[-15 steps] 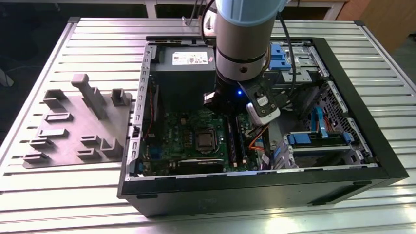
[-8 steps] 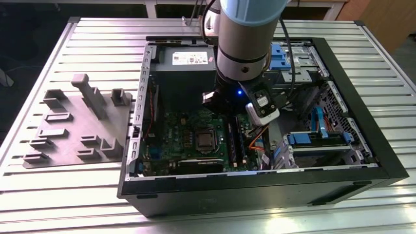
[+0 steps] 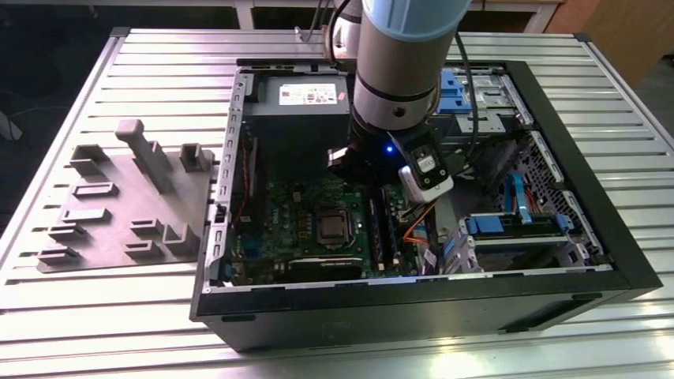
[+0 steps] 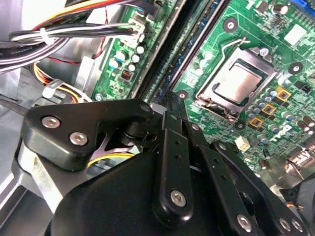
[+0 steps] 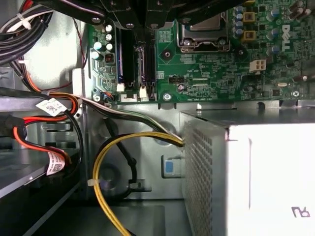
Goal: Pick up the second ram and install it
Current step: 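Press down the second ram until it locks into place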
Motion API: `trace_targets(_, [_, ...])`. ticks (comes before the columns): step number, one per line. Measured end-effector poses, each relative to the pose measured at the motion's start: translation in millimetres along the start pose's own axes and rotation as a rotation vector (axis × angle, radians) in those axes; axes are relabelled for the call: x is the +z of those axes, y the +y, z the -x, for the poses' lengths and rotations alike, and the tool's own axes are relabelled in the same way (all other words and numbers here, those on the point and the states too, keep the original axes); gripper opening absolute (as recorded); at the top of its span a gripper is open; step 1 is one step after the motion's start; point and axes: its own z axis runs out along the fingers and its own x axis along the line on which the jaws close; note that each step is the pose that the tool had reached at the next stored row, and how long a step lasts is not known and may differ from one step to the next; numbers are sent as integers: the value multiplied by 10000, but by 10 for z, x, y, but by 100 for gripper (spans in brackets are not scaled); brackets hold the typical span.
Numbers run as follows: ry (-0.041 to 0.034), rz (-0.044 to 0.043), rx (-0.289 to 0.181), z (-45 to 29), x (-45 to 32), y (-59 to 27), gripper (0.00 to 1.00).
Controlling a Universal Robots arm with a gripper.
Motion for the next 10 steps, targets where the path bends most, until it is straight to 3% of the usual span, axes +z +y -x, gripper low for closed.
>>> trace_targets(4, [0,-3,1,14,1,21,10])
trace_targets(10, [-2,-2,0,9,14,138,10])
